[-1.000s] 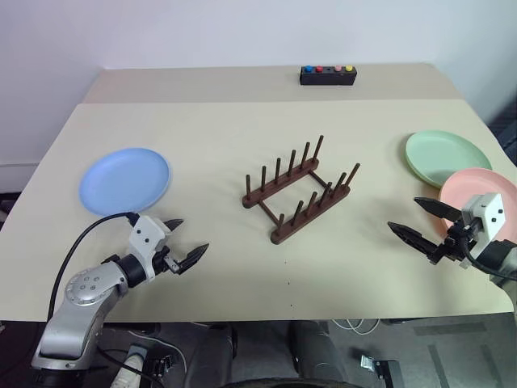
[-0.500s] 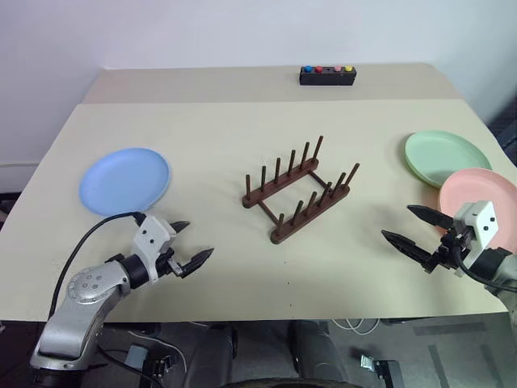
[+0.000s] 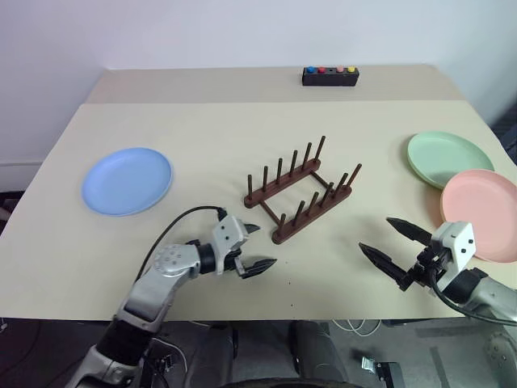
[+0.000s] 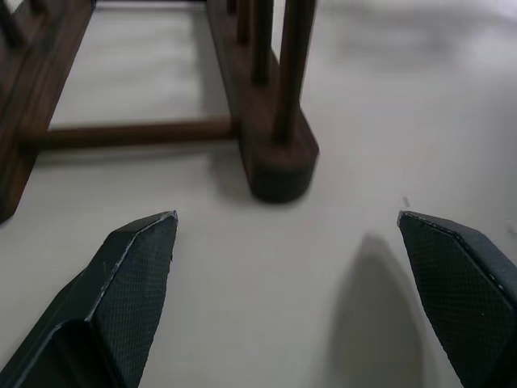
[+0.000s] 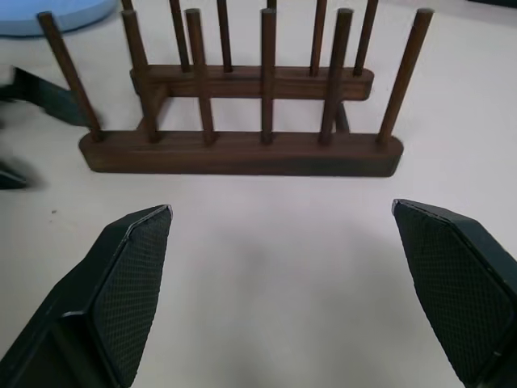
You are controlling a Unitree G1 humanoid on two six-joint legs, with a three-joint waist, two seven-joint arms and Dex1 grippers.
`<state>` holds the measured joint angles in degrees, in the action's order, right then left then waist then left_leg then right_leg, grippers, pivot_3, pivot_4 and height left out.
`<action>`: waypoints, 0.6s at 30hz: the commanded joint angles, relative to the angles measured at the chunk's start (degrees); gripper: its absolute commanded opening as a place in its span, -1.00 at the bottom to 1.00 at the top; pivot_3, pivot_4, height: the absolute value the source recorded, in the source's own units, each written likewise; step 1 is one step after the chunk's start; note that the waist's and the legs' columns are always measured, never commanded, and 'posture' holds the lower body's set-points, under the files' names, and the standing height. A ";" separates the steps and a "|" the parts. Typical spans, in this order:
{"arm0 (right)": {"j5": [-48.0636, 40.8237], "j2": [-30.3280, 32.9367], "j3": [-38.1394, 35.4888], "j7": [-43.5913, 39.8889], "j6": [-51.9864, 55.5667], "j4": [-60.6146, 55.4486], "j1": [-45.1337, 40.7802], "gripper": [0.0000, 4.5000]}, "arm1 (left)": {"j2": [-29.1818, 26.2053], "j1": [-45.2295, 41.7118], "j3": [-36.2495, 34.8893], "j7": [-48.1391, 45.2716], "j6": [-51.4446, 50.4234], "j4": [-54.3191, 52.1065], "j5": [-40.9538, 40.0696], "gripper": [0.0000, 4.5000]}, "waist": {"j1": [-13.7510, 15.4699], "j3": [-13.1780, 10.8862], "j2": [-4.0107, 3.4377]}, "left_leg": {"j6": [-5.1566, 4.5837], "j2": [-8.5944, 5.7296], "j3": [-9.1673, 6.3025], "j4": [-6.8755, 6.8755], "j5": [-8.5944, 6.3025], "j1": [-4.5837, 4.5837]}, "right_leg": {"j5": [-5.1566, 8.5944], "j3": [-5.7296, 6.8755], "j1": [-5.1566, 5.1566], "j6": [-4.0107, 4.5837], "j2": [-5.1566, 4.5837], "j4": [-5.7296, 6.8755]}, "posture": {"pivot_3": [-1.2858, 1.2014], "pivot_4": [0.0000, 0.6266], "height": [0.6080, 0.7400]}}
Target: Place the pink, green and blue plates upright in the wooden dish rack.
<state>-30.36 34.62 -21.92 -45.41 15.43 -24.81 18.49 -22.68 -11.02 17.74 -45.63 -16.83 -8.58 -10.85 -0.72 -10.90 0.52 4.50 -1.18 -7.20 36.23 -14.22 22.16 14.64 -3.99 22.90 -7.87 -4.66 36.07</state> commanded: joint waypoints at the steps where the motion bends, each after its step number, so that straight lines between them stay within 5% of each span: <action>1: -0.04 -1.00 -0.82 1.12 -1.48 -2.91 1.02 0.98 | 1.91 -1.93 2.29 1.96 0.75 4.52 3.48 1.00 | 0.08 0.02 0.01 | 0.00 0.00 0.00 0.00 0.00 -0.10 | 0.06 0.00 -0.09 0.10 0.00 -0.01 | 0.03 -0.52 1.00; 8: 0.33 -2.22 0.00 2.89 -1.78 -5.22 3.01 0.98 | 5.46 -4.63 3.39 2.32 2.25 8.67 4.72 1.00 | 0.20 0.05 -0.03 | 0.00 -0.01 -0.01 0.00 0.00 -0.27 | 0.11 0.00 -0.33 0.10 -0.01 -0.07 | 0.03 -0.52 1.00; 11: 0.17 -2.13 0.17 3.35 -1.55 -5.78 3.14 1.00 | 6.02 -4.65 2.84 3.17 2.94 9.07 5.54 0.64 | 0.12 0.06 -0.04 | 0.00 -0.01 -0.01 -0.02 0.00 -0.37 | 0.11 0.00 -0.40 0.10 -0.01 -0.08 | 0.03 -0.52 1.00; 15: 0.10 -1.98 0.66 3.64 -1.50 -5.77 3.00 1.00 | 6.13 -4.06 2.39 3.42 3.49 8.84 5.76 -0.27 | 0.11 0.06 -0.04 | 0.00 -0.01 -0.01 -0.06 0.00 -0.41 | 0.12 0.00 -0.41 0.08 -0.02 -0.07 | 0.03 -0.52 1.00; 18: -0.04 -1.68 0.99 3.40 -1.30 -5.52 2.59 1.00 | 5.13 -3.88 1.88 3.71 4.51 8.93 6.58 -0.57 | 0.08 0.06 -0.04 | 0.00 -0.01 -0.01 -0.06 -0.01 -0.43 | 0.13 0.00 -0.43 0.07 -0.02 -0.08 | 0.03 -0.52 1.00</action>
<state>-30.03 32.62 -20.61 -41.96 14.58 -28.12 21.44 -16.89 -15.96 19.47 -42.00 -12.46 -0.57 -5.13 -0.64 -10.84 0.48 4.50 -1.19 -7.21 36.16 -14.23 21.72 14.78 -3.99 22.47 -7.81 -4.67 35.99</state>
